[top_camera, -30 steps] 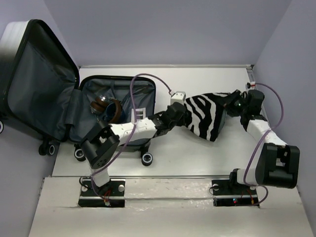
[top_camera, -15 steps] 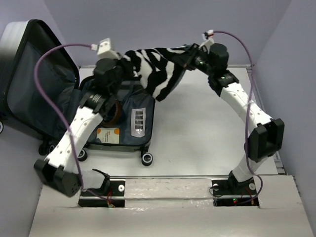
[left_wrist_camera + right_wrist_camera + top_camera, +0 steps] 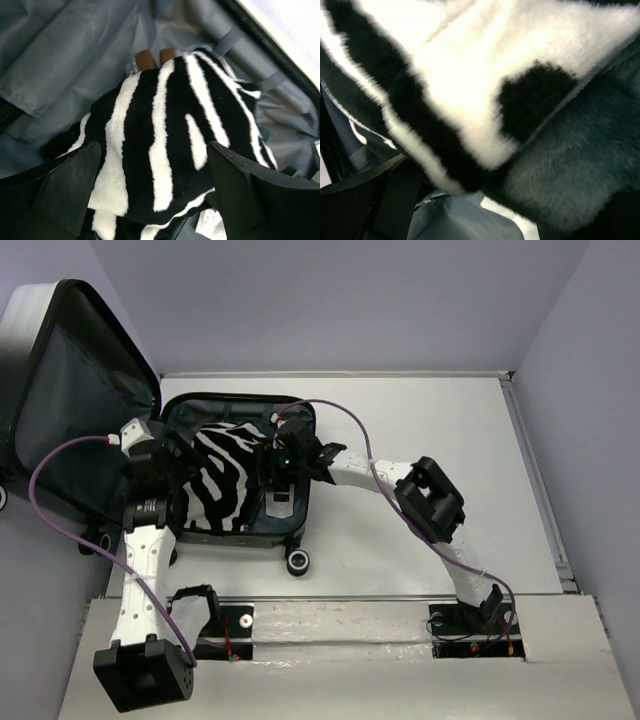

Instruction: Pack the luggage

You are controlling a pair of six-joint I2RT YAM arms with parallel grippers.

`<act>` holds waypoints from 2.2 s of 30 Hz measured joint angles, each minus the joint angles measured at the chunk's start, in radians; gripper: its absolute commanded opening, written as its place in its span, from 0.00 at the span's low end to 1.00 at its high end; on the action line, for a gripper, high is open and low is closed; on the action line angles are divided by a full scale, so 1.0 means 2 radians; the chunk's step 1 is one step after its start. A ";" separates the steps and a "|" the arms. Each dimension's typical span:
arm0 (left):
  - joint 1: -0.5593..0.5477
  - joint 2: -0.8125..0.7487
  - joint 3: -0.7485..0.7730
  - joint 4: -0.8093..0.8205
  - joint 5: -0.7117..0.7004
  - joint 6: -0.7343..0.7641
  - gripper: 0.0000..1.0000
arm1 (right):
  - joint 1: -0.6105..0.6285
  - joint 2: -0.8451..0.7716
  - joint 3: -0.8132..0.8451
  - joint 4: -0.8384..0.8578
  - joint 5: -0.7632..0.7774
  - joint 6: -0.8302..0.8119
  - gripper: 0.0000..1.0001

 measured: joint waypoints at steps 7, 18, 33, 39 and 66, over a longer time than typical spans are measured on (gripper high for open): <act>0.001 -0.046 0.050 -0.010 0.032 0.001 0.99 | -0.010 -0.069 -0.006 -0.051 0.045 -0.060 1.00; 0.001 -0.107 0.142 -0.093 0.000 0.004 0.98 | -0.010 -0.237 -0.040 -0.110 0.106 -0.131 0.59; -0.014 -0.056 0.169 -0.217 -0.441 0.016 0.79 | -0.010 -0.481 -0.391 -0.038 0.084 -0.147 0.52; -0.015 -0.008 0.151 -0.186 -0.543 0.043 0.68 | -0.010 -0.527 -0.451 -0.015 0.079 -0.163 0.52; -0.008 0.036 0.119 -0.030 -0.583 0.118 0.06 | -0.065 -0.409 -0.411 0.002 0.089 -0.128 0.77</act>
